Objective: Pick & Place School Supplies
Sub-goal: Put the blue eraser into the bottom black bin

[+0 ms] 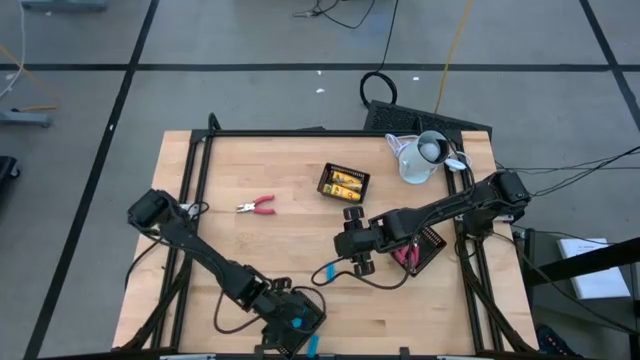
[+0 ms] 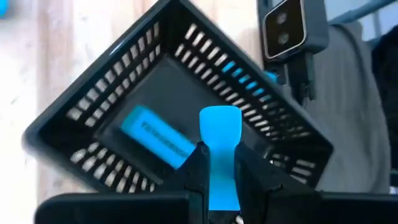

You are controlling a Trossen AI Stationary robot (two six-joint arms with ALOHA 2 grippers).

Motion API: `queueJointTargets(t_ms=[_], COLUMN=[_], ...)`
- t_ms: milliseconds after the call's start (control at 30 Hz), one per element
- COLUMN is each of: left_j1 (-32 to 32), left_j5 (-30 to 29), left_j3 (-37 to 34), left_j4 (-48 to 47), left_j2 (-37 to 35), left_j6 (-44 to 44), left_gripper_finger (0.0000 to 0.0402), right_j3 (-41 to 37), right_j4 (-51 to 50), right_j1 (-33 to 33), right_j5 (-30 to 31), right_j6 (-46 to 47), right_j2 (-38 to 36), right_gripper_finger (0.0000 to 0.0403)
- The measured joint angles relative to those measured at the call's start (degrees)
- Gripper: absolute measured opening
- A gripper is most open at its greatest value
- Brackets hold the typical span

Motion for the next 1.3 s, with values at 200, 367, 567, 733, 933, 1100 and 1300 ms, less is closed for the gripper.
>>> queueJointTargets(t_ms=[200,367,567,733,933,1100,1300], left_j1=[2.23,2.97,3.13,2.98,2.57,1.22,-1.21], left_j5=[4.32,6.98,6.65,5.15,0.72,-11.39,-28.26], left_j3=[0.00,-0.02,0.00,0.00,0.00,0.00,-0.99], left_j4=[1.44,3.81,5.90,5.97,4.75,-1.89,-8.97], left_j2=[2.28,4.54,5.11,5.11,3.99,-1.77,-10.13], left_j6=[3.00,4.38,5.74,6.40,8.41,10.10,10.15], left_gripper_finger=[0.0046,0.0046,0.0115,0.0199,0.0235,0.0224,0.0214], right_j3=[0.00,0.00,0.00,-0.88,-3.23,-5.90,-11.64], right_j4=[-0.10,-0.23,-0.33,0.30,1.09,6.04,20.66], right_j1=[0.02,0.22,0.48,0.44,0.43,1.04,3.70], right_j5=[-0.04,-0.22,-0.31,-0.27,-0.32,-6.15,-15.49], right_j6=[0.67,1.12,1.71,1.75,2.59,0.41,-6.48], right_j2=[0.04,0.04,0.04,0.04,0.09,0.09,0.09], right_gripper_finger=[0.0187,0.0187,0.0187,0.0187,0.0187,0.0187,0.0187])
